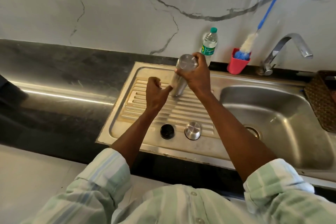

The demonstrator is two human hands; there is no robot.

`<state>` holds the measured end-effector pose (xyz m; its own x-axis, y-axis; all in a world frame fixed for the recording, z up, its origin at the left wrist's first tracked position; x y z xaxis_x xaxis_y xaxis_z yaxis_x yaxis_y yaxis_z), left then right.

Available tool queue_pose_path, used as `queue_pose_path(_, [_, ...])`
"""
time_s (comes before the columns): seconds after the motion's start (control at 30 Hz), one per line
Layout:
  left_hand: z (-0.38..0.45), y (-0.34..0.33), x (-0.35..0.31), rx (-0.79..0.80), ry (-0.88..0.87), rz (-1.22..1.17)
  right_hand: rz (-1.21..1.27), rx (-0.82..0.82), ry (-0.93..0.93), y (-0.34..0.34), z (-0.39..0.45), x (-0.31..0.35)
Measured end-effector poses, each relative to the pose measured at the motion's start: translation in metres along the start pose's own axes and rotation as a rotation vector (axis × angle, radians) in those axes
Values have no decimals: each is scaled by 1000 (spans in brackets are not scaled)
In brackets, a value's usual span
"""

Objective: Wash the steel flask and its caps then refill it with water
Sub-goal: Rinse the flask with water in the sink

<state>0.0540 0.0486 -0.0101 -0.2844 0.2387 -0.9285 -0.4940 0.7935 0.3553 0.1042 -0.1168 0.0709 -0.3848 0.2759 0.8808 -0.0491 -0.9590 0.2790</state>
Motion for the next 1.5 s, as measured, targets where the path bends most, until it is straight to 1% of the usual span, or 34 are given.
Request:
queue_pose_path(0.03, [4,-2,-6,62,-102,81,-45,28,44,-6,2,6])
queue_pose_path(0.07, [9,-5,-9,138,-151,143,-72,53,64,-12,4,10])
queue_pose_path(0.13, [16,-6,-12,248,-186,205,-91,95,65,-22,6,15])
queue_pose_path(0.2, [23,-4,-13,300,-226,219,-75,112,55,-28,6,16])
queue_pose_path(0.3, [30,6,-14,266,-299,240,-59,162,46,-34,6,13])
queue_pose_path(0.37, [34,14,-12,235,-317,223,6,213,-1,-39,7,9])
queue_pose_path(0.43, [38,18,-7,239,-324,209,105,197,-62,-41,9,0])
queue_pose_path(0.53, [43,22,-1,254,-308,200,179,153,-180,-41,7,-19])
queue_pose_path(0.63, [45,24,1,259,-279,158,234,163,-305,-45,-1,-39])
queue_pose_path(0.73, [46,24,3,280,-245,113,269,189,-323,-52,-5,-44])
queue_pose_path(0.9, [47,23,5,316,-224,73,298,166,-327,-56,-7,-49])
queue_pose_path(1.27, [41,21,18,255,-204,66,205,161,-325,-54,-12,-62])
queue_pose_path(1.4, [32,25,24,112,-205,5,135,163,-322,-51,-17,-68])
queue_pose_path(1.5, [20,31,20,-84,-282,-24,95,166,-321,-47,-23,-73])
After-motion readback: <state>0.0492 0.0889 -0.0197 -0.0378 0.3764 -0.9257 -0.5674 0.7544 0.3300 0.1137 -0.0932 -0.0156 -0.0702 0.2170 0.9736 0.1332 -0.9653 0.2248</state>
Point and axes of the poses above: each hand's wrist, its own z-axis towards the middle knuckle, its own y-axis out of the back of the hand, x = y × z, the point moved 5 cm from there along z, towards the middle knuckle, and after that the axes turned 9 degrees about y, right-handed, at the moved point
